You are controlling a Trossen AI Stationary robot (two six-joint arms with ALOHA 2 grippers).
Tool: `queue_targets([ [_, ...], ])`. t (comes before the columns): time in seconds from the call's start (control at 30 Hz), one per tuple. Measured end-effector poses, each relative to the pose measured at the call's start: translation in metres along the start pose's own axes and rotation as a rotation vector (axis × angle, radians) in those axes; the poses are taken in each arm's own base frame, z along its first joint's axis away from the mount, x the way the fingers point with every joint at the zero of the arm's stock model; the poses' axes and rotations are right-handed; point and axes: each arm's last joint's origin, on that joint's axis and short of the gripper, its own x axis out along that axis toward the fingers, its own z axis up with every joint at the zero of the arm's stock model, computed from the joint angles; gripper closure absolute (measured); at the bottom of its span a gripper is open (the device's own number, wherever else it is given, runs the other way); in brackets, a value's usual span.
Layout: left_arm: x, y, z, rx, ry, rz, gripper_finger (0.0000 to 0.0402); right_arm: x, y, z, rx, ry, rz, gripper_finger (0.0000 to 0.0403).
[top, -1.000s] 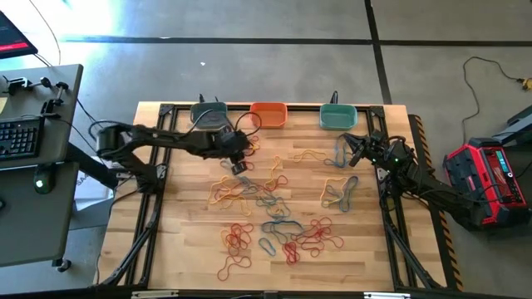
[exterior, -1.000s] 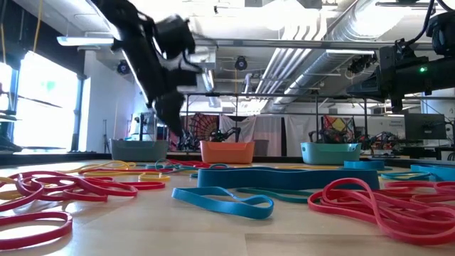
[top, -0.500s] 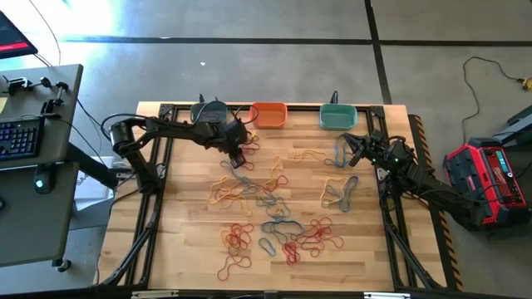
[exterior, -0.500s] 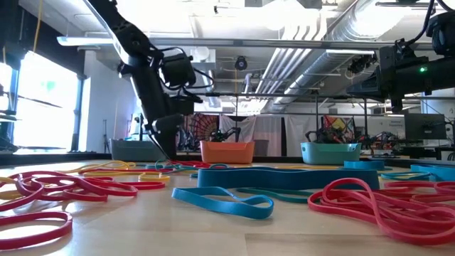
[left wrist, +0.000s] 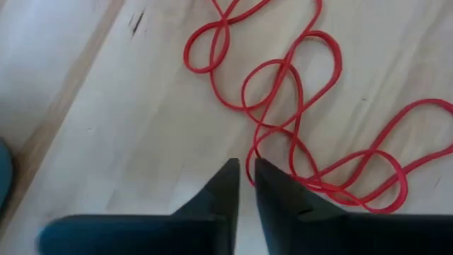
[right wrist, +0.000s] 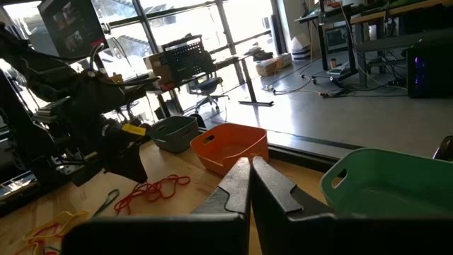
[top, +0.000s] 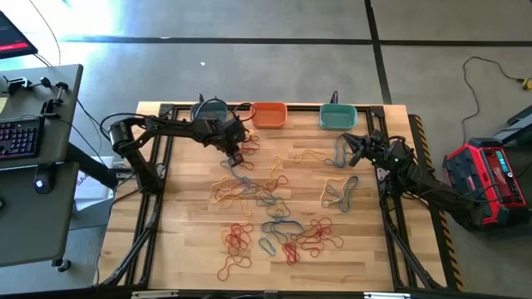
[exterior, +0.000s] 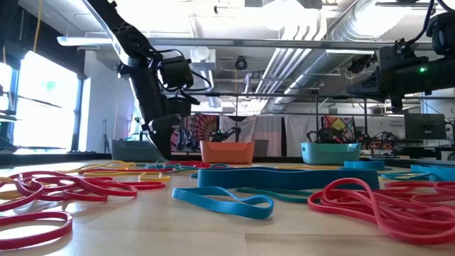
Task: Sort rubber bands into baskets
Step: Put the red rubber band into the blue bin
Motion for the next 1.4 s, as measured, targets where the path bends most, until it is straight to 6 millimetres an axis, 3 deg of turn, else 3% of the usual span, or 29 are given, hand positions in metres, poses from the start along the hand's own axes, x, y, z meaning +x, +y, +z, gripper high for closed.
queue_targets([
  [0.1,0.0,0.001,0.0,0.022,0.0,0.033,0.0397,0.0,0.0,0.0,0.0,0.0,0.0,0.0402],
  [0.27,-0.013,0.003,0.002,0.029,-0.036,0.115,0.0399,0.0,0.0,0.0,0.0,0.0,0.0,0.0402],
  [0.63,-0.097,0.015,0.001,-0.063,-0.271,0.287,0.0401,0.0,0.0,0.0,0.0,0.0,0.0,0.0402],
  [0.8,-0.122,0.022,-0.008,-0.113,-0.313,0.421,0.0401,0.0,0.0,0.0,0.0,0.0,0.0,0.0402],
  [1.17,-0.123,0.067,-0.014,-0.24,-0.253,0.623,0.0401,0.0,0.0,0.0,0.0,0.0,0.0,0.0402],
  [1.4,-0.123,0.097,-0.02,-0.311,-0.253,0.604,0.0401,0.0,0.0,0.0,0.0,0.0,0.0,0.0402],
])
